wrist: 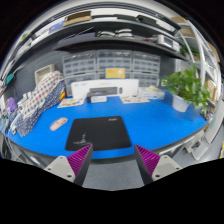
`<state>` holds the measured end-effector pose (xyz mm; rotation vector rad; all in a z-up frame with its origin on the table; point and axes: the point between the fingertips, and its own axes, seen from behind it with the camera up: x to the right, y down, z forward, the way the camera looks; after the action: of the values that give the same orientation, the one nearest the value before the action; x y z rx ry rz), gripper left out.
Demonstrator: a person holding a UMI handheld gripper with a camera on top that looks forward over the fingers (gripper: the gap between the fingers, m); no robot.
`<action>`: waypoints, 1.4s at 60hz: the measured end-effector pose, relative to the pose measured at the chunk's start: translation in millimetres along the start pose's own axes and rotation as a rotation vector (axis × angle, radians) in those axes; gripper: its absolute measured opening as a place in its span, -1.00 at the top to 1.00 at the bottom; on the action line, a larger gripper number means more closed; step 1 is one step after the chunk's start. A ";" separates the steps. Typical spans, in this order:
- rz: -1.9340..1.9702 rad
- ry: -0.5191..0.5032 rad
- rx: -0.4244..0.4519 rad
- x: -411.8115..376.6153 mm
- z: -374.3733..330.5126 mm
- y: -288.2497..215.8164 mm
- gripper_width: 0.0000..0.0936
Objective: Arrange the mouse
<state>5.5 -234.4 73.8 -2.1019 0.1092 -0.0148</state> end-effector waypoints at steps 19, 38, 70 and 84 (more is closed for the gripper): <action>-0.085 -0.187 -0.077 -182.1 59.4 31.5 -0.79; -0.099 -0.225 -0.098 -286.8 151.2 -1.3 -0.77; -0.088 -0.115 -0.146 -325.5 246.8 -38.1 -0.10; -0.108 -0.144 -0.206 -324.4 248.1 -37.6 0.23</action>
<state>-301.1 25.0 -9.0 -2.3047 -0.0933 0.0864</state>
